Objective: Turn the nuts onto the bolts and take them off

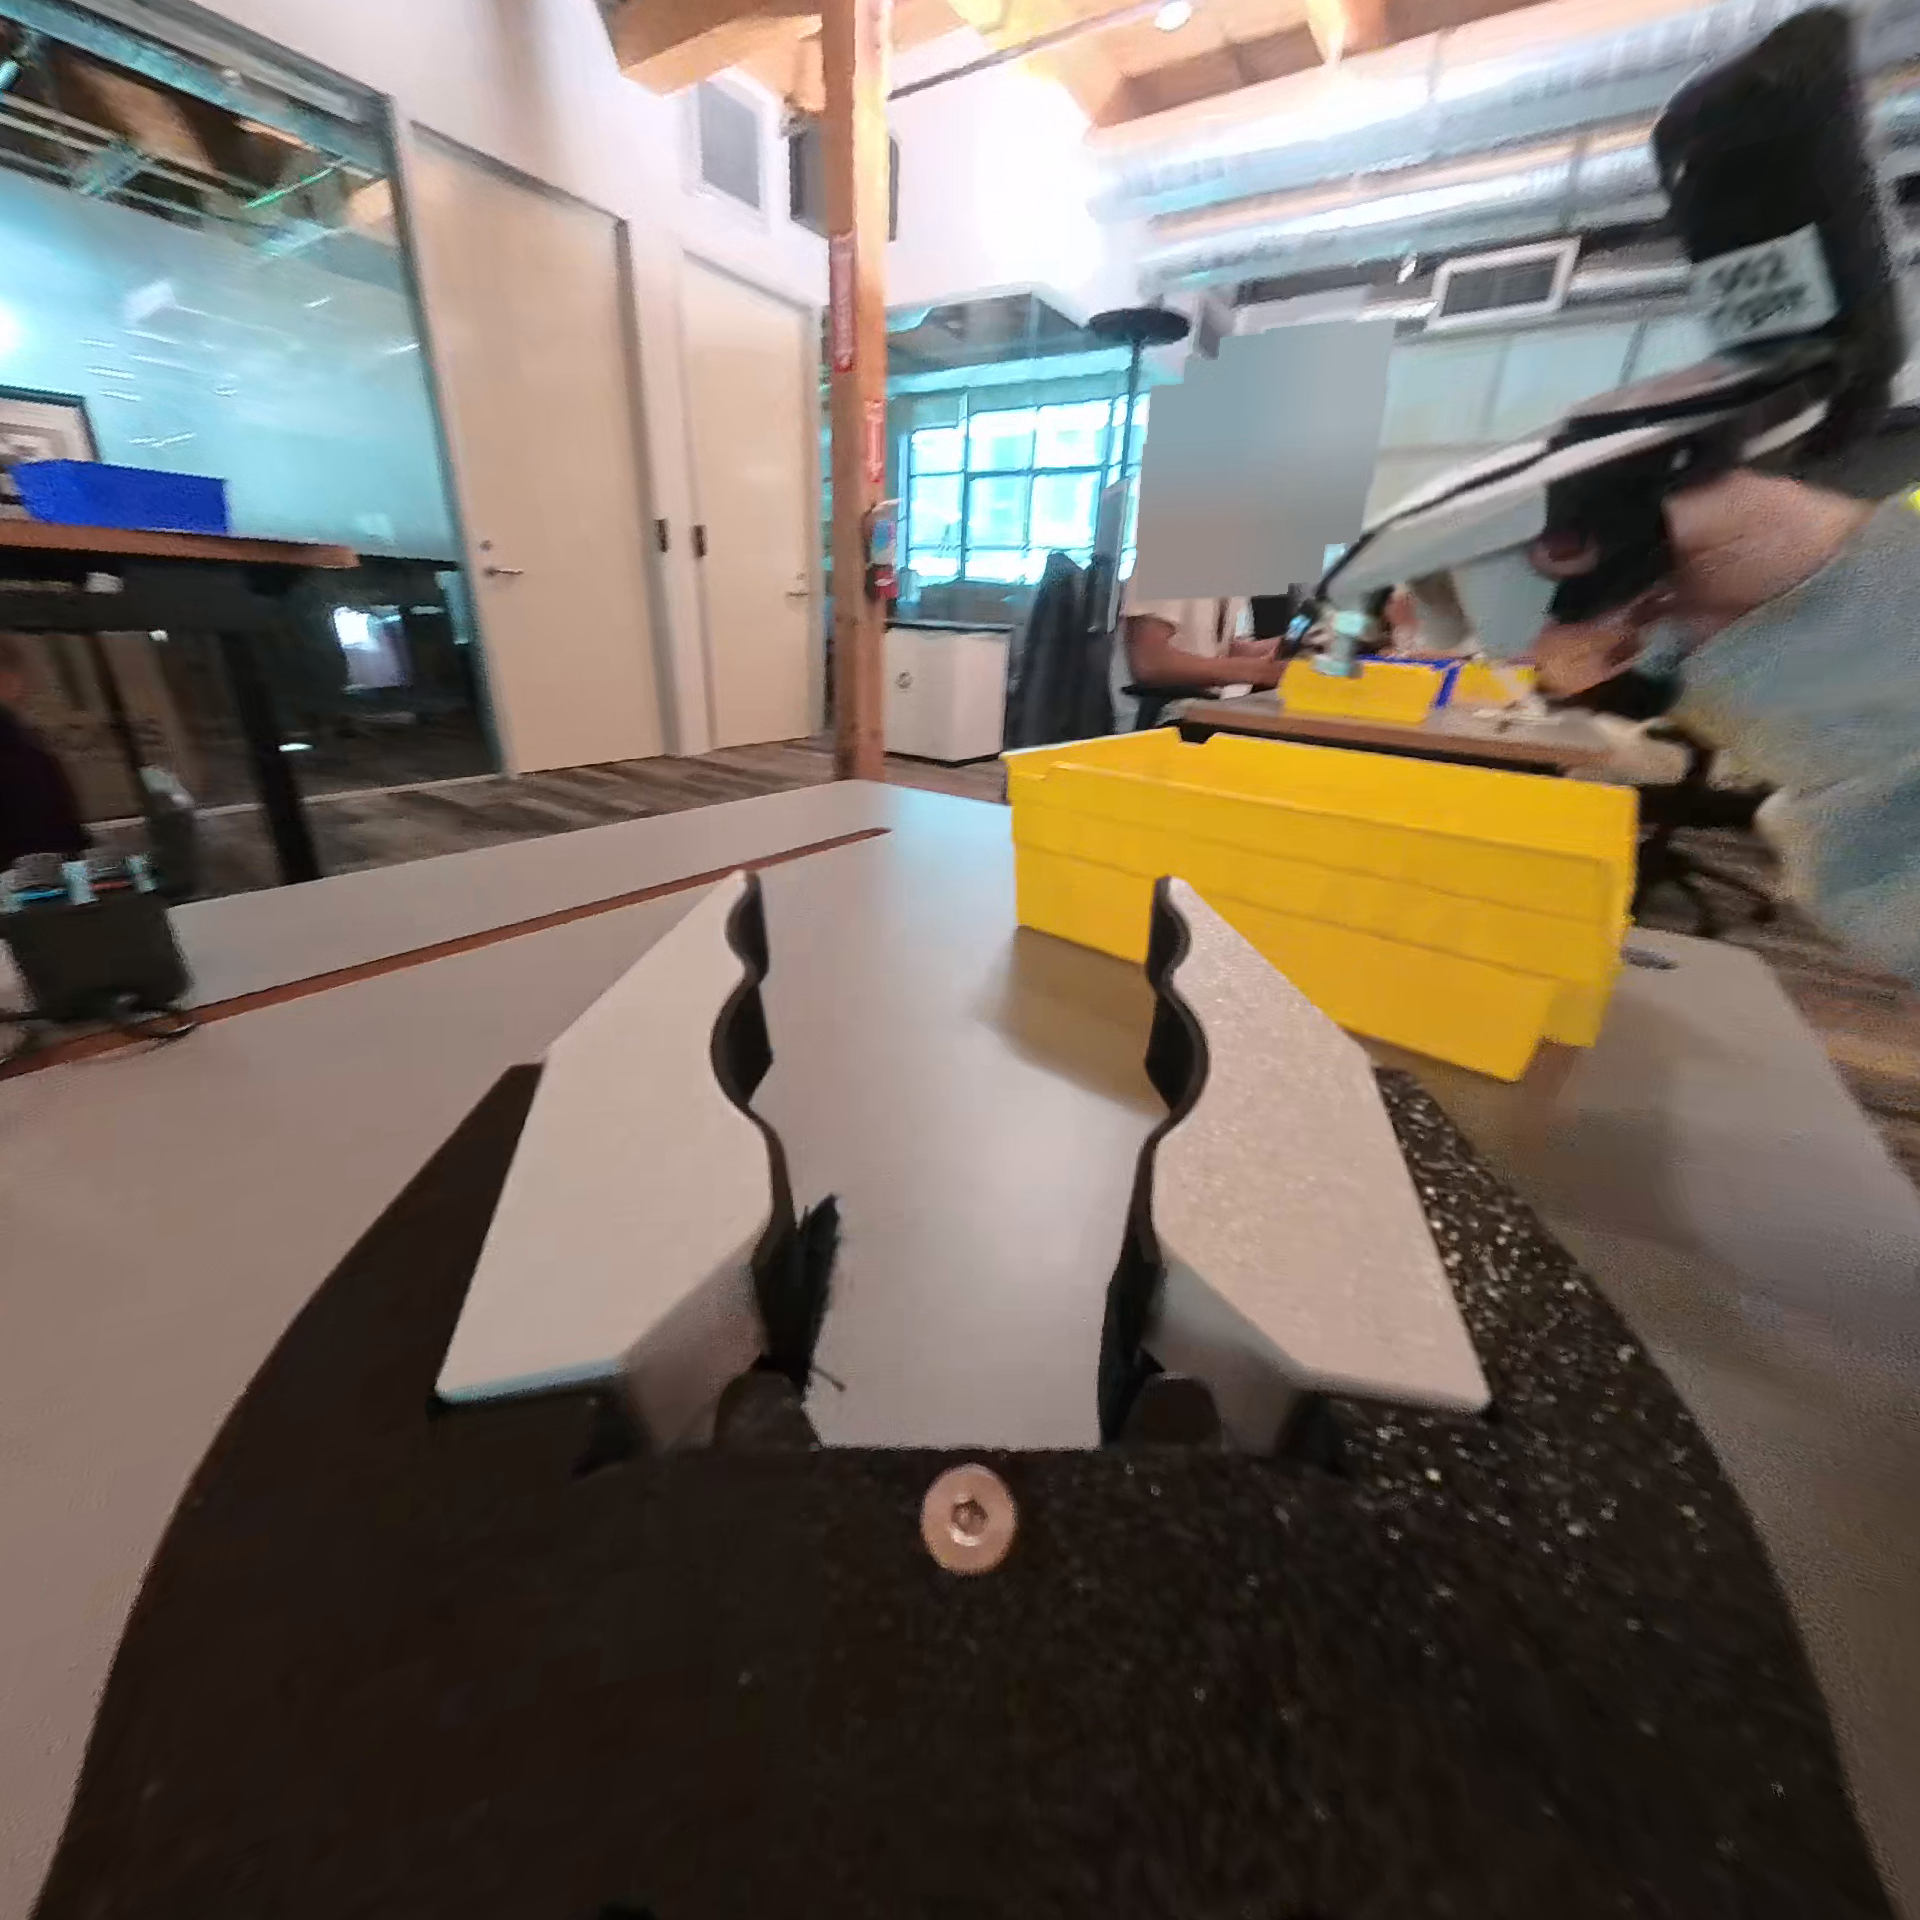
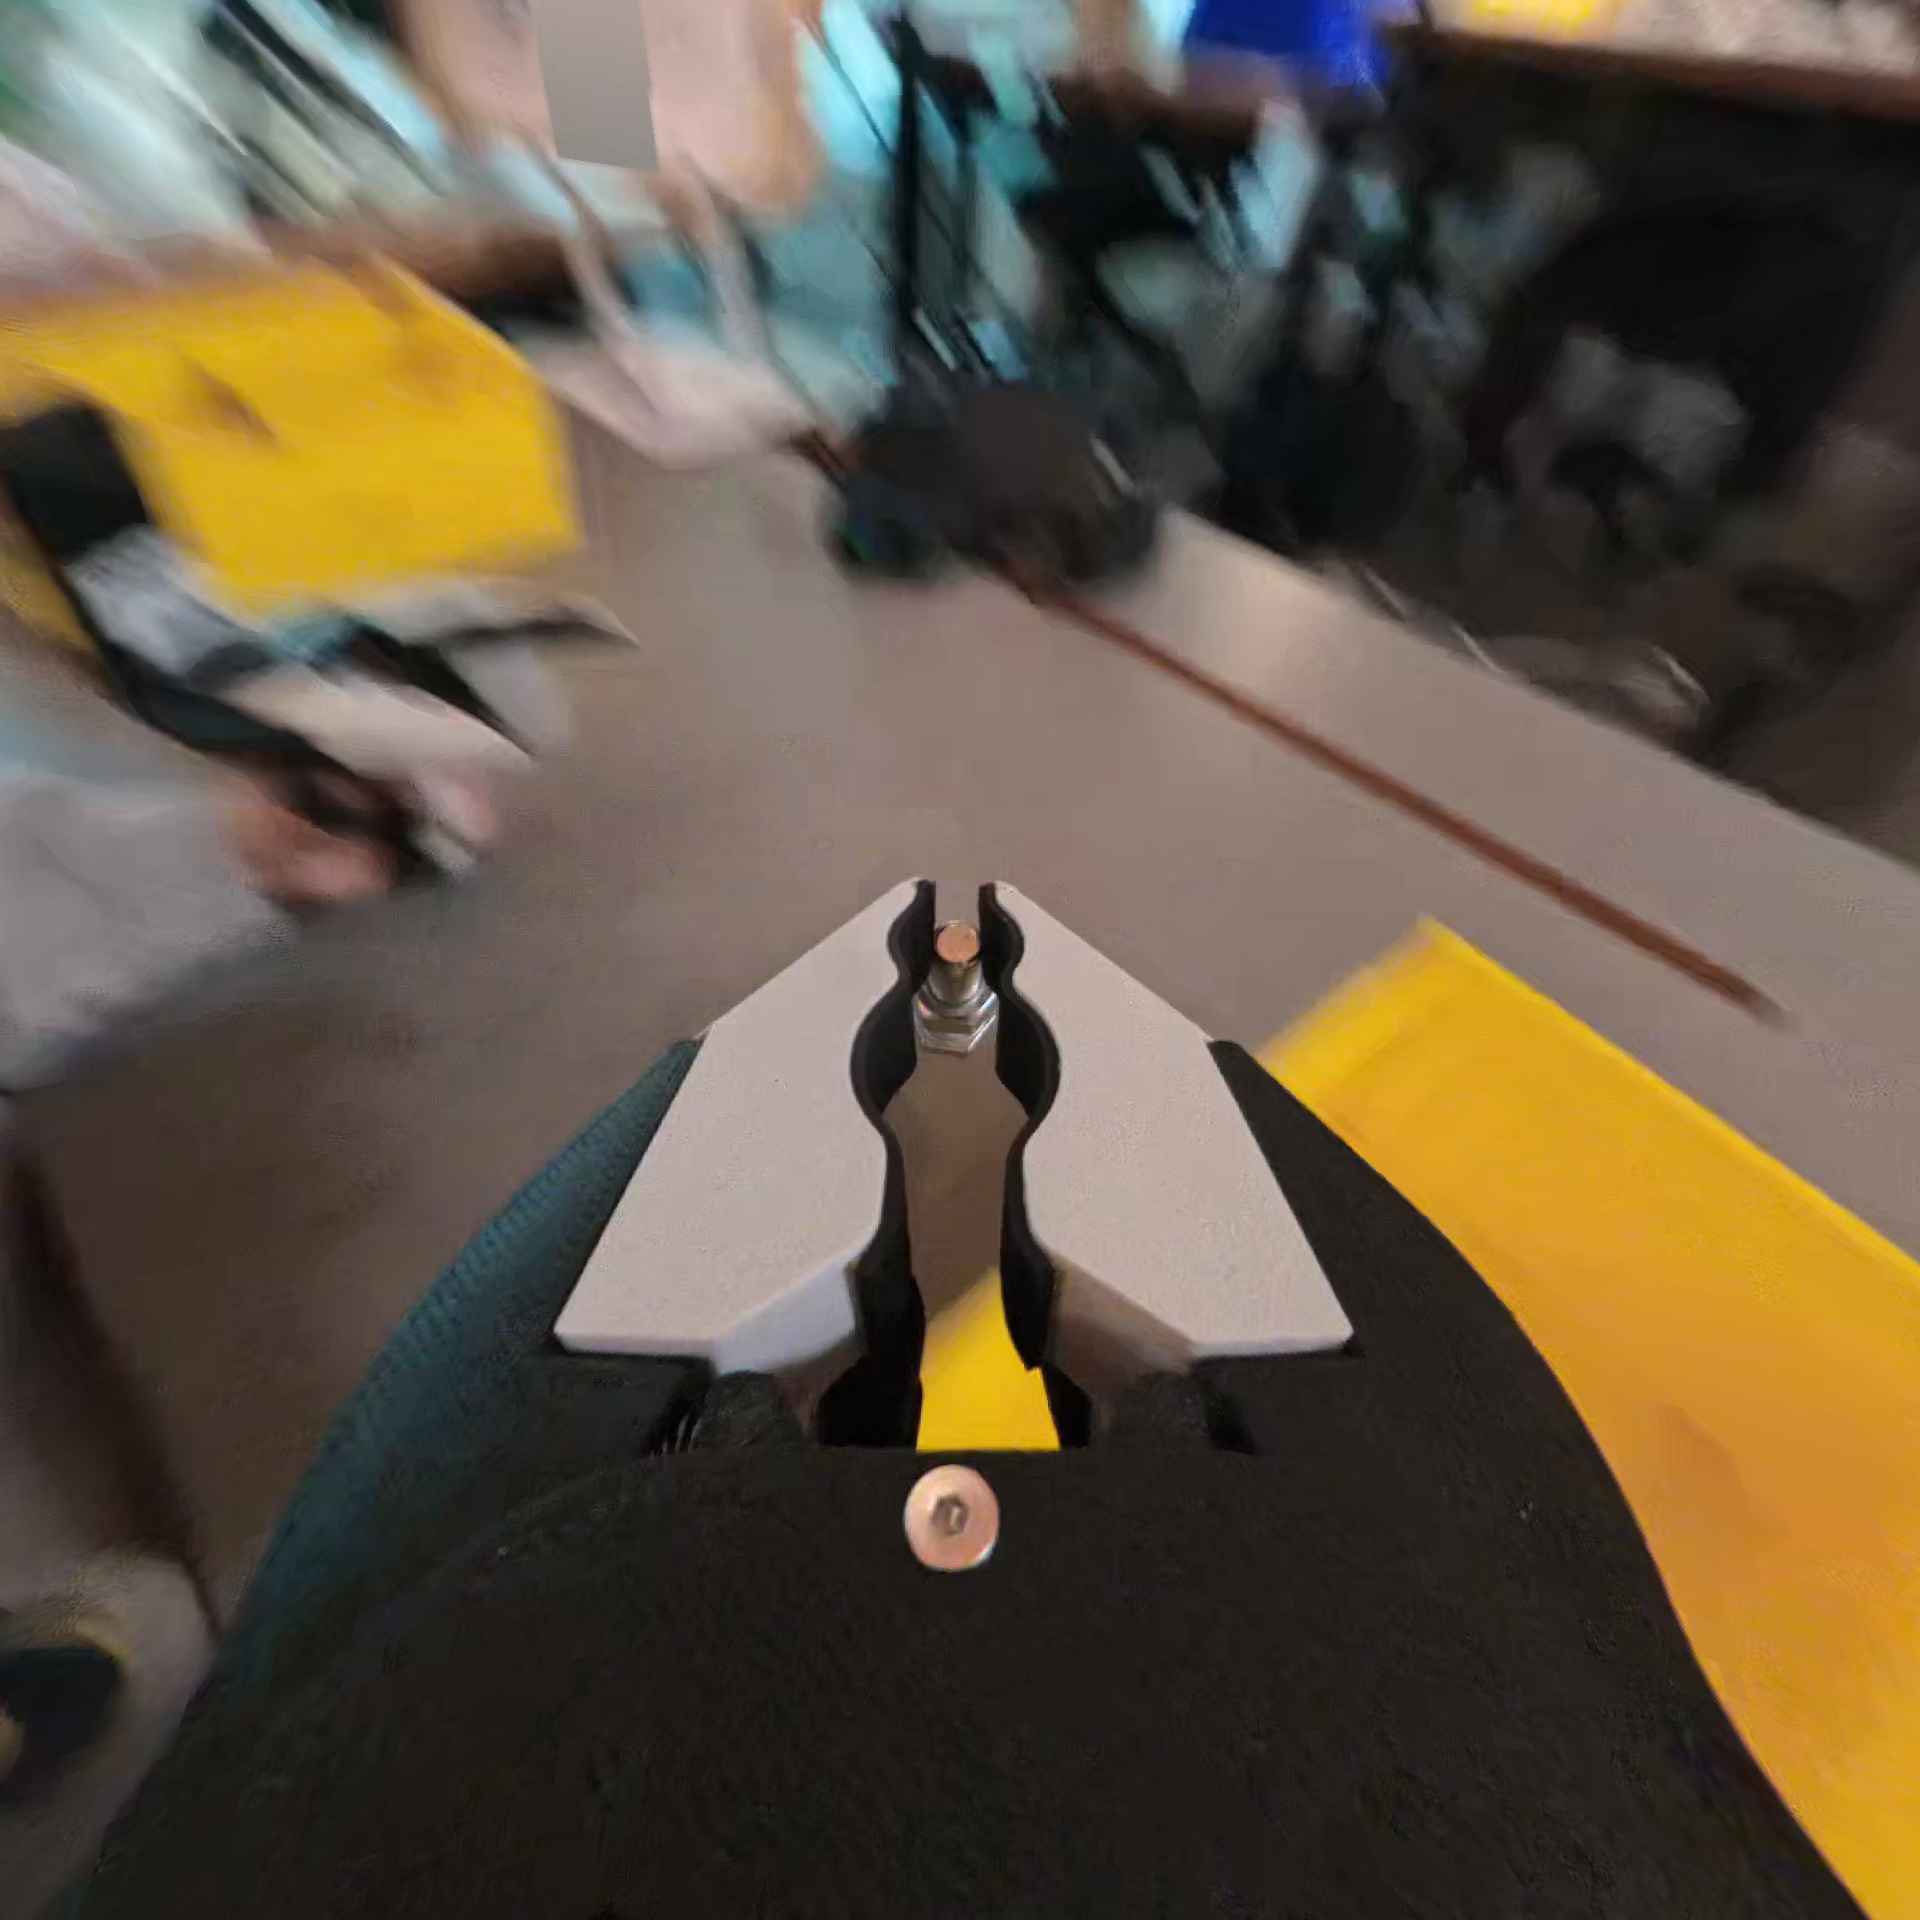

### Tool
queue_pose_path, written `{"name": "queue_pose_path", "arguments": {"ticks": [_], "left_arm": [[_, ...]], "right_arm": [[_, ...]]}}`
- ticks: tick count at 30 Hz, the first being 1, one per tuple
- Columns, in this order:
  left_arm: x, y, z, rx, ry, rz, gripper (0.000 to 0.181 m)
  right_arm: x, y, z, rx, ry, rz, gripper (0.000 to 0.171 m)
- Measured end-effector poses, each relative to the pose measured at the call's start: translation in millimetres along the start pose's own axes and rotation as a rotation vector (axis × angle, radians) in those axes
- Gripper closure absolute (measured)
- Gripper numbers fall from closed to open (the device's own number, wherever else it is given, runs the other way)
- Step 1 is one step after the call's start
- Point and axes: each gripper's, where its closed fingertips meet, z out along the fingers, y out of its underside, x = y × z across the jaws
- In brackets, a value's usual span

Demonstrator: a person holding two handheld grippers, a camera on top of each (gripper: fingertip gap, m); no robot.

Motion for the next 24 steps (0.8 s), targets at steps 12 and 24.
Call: {"name": "queue_pose_path", "arguments": {"ticks": [12, 24], "left_arm": [[-7, 4, 0, -0.029, -0.052, 0.040, 0.111], [-15, 15, 4, -0.087, -0.088, -0.003, 0.079]], "right_arm": [[98, 202, -4, -0.939, 0.075, 0.244, 0.163], [61, -1, -4, -0.030, 0.462, 0.051, 0.121]]}}
